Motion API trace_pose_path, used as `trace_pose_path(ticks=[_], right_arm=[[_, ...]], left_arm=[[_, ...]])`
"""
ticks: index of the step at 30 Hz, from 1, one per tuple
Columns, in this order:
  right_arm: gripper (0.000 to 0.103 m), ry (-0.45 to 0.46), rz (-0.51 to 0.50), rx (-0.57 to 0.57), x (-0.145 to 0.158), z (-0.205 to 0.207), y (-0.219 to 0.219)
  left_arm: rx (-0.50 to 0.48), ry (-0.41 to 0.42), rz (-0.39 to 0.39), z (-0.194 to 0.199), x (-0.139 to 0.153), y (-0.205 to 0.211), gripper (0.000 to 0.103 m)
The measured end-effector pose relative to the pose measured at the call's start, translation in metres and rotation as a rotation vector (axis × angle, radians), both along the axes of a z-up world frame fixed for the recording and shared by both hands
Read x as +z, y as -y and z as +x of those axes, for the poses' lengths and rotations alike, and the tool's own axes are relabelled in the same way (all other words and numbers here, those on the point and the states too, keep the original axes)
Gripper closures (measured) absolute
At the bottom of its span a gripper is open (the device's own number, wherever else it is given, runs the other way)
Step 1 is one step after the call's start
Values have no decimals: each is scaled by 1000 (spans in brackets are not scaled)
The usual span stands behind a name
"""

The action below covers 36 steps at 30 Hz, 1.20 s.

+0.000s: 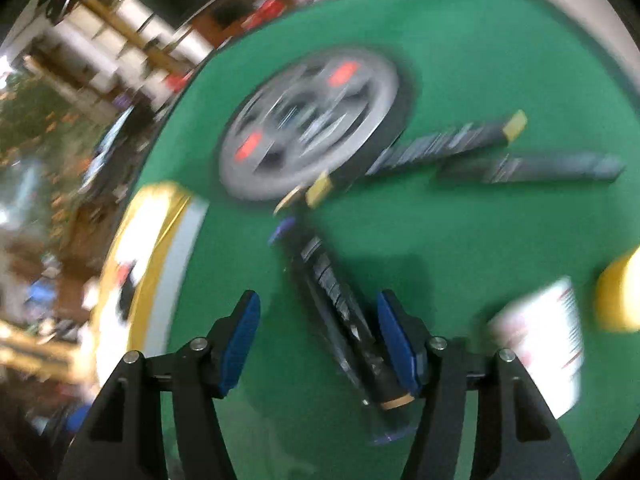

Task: Organize rigid objects
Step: 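Withdraw from the tray and grasp another black marker with the right tool, then grasp the purple-capped black marker with the left tool while the right tool holds its marker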

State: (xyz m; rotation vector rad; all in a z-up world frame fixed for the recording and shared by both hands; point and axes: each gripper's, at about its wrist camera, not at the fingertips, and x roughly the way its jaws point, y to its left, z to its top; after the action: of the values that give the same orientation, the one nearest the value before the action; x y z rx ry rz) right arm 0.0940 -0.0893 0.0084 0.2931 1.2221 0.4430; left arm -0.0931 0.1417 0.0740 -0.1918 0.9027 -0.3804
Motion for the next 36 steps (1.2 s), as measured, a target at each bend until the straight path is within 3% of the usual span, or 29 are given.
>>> trace_pose_path(ticks=[4,8,12,15,19,21,22,27,31,33,36], right_arm=[[43,37,-22,56,4,-26,-13],[43,164,-166,16,15,-37,-17],[44,229,-251,6,14,-31,-29],[51,243,-341,16,6,-24,-48],[57,257,-332,-15,-1,-18,-51],[74,256,-332,-35,-1,-18,-46],[88,252,-338,-47,-1,-19,-40],[89,216,-300,-124,1,-33,-7],[89,226,-215,-144,-1,-51,15],[89,235,-189,-149,-3,-53,18],[89,247,-149,-164,-3,-57,24]], left_arm=[[-19,-24,-2,2,-7,7,24],[-25,-26,5,0,-8,11,24],[-23,-34,17,1,-10,13,24],[-23,-38,40,3,-13,17,24],[-27,-44,68,8,-15,24,24],[-31,-46,90,13,-16,30,24],[-34,-46,101,15,-16,33,24],[-64,-33,147,39,-19,56,24],[-91,-1,255,77,-29,78,24],[-81,-11,307,97,-38,86,24],[-54,-61,307,124,-52,88,24]])
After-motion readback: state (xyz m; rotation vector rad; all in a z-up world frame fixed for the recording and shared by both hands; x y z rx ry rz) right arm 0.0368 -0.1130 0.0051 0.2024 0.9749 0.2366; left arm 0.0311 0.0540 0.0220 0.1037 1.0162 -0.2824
